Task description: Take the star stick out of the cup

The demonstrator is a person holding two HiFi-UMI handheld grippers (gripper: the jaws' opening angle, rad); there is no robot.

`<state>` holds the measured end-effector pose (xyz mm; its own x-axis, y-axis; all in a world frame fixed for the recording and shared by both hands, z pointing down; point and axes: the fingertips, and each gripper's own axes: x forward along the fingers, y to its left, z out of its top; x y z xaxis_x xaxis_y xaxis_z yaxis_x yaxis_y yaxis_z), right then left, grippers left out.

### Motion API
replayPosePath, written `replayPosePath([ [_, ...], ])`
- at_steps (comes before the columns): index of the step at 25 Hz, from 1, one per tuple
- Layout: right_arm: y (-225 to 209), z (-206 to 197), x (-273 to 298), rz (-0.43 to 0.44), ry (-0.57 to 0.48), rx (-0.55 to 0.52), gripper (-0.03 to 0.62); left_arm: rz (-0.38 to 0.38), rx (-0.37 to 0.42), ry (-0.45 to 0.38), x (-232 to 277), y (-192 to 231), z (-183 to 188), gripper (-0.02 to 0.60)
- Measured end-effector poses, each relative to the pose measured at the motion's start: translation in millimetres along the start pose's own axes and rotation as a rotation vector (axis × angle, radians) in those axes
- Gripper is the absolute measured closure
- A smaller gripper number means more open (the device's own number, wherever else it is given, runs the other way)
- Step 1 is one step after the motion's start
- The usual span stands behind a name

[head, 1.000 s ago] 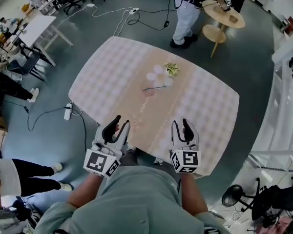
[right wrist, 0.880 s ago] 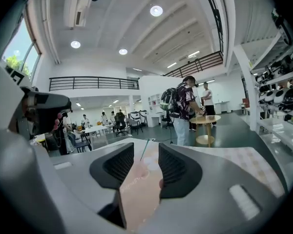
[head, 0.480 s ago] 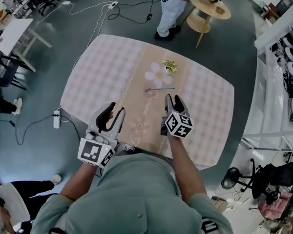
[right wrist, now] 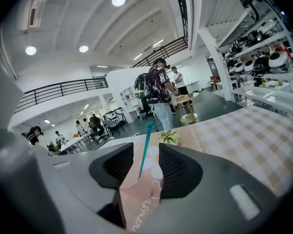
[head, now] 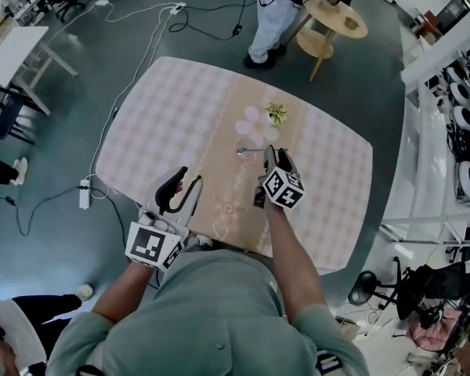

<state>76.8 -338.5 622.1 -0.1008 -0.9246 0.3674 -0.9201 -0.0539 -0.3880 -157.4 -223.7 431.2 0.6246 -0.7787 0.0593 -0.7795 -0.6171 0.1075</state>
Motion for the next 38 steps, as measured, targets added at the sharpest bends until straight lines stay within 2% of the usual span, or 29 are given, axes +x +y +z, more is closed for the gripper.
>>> replayPosePath([
  [6,2,-7,9,-0.032,-0.02,-0.041,0.498,0.053,-0.004,-0.004,-9,16,2,0.449],
  [8,1,-9,12,-0.047,-0.028,-0.052,0.562,0.067,-0.004,-0.001,-11,21,1,0.449],
  [9,2,-8,13,-0.052,-0.033,-0.055,0.574,0.073,-0.005,-0.001,-12,23,1,0.449],
  [14,14,5,9,-0.017,-0.069,-0.072,0.583,0.087,-0.007,-0.004,-12,29,3,0.449],
  [19,33,30,-9,0.039,-0.12,-0.113,0.585,0.066,-0.011,-0.01,-4,25,4,0.449],
  [30,59,120,-77,0.14,-0.27,-0.174,0.585,-0.004,-0.016,-0.022,16,3,4,0.449],
  [38,75,157,-114,0.178,-0.326,-0.199,0.586,-0.014,-0.021,-0.028,21,-3,4,0.449],
])
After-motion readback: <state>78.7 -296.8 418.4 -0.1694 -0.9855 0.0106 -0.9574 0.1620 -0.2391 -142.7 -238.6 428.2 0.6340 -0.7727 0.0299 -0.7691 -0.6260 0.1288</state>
